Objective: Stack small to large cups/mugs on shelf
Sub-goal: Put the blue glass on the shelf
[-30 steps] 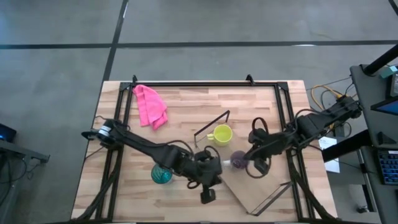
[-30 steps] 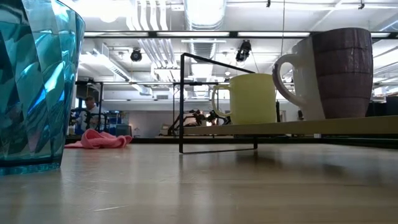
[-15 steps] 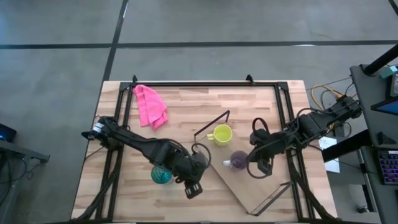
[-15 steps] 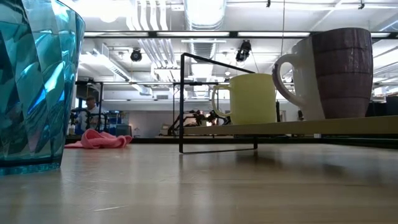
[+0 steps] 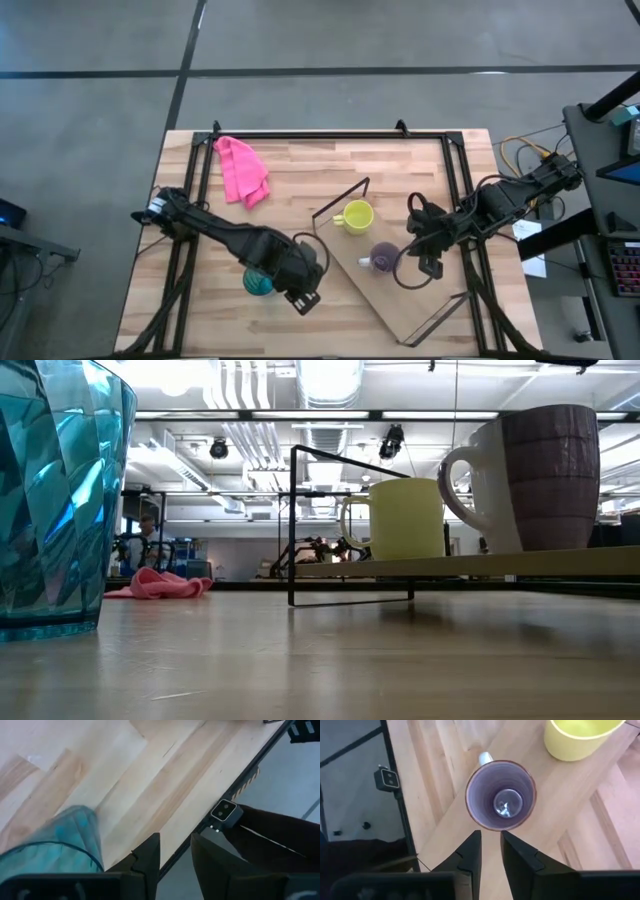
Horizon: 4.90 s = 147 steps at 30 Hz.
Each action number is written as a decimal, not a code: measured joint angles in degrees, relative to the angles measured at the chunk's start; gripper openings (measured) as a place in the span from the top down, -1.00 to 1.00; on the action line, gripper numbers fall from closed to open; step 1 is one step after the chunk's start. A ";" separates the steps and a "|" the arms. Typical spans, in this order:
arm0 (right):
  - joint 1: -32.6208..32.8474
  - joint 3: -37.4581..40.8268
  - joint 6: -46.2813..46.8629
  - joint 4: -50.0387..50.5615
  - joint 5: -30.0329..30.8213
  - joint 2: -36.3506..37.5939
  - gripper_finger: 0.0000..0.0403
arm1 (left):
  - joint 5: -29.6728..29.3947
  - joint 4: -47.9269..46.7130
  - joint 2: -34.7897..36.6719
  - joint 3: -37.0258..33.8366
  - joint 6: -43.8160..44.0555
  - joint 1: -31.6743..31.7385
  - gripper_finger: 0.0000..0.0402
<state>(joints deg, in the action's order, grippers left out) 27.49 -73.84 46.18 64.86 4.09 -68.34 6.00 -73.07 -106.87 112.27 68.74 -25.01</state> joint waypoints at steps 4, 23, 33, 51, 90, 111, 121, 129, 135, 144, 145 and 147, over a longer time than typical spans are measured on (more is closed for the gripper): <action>0.00 0.00 -1.64 -0.10 0.03 0.00 0.64 | -0.02 -0.47 0.00 -0.07 2.29 -0.41 0.53; 0.00 0.04 -2.94 -0.19 2.08 0.00 0.62 | -0.46 -11.67 -0.44 -2.90 9.35 -0.98 0.53; 0.00 0.04 -2.72 -0.26 2.11 0.00 0.62 | 0.85 -11.38 -1.62 -7.12 10.22 -0.99 0.53; 0.00 0.04 -2.72 -0.39 2.10 0.00 0.62 | 0.76 -7.00 -1.62 -7.67 5.33 -0.86 0.94; 0.02 0.04 -55.79 -26.63 -4.52 -6.84 0.62 | -9.67 17.08 -1.70 -7.44 -91.96 1.35 1.00; 0.00 -1.25 -52.16 -26.27 -4.01 -9.57 0.62 | -3.18 20.88 -6.77 -7.32 -91.57 0.30 1.00; 0.00 -1.57 -48.11 -24.17 -4.01 -9.35 0.62 | -4.89 21.16 -6.88 -5.30 -85.60 0.28 1.00; 0.00 -1.57 -41.81 -23.59 -4.12 -9.35 0.63 | -5.26 19.22 -6.78 -3.33 -85.59 0.22 1.00; 2.20 -1.55 -24.16 -23.37 -7.06 -10.15 0.77 | -5.36 19.32 -6.78 -3.32 -85.60 0.26 1.00; 8.65 -1.51 -9.61 -23.99 1.87 -15.92 0.96 | -6.34 19.46 -6.71 -3.10 -85.58 0.26 1.00; 8.86 -1.50 -8.15 -24.28 3.11 -16.80 0.96 | -6.36 19.45 -6.71 -3.10 -85.58 0.26 1.00; 8.97 -1.49 -5.87 -25.65 5.41 -18.66 0.96 | -6.36 19.49 -6.71 -3.10 -85.58 0.26 1.00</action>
<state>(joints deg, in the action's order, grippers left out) 36.45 -75.33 40.31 39.21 9.50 -86.99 -0.36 -53.58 -113.58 109.16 -16.84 -24.75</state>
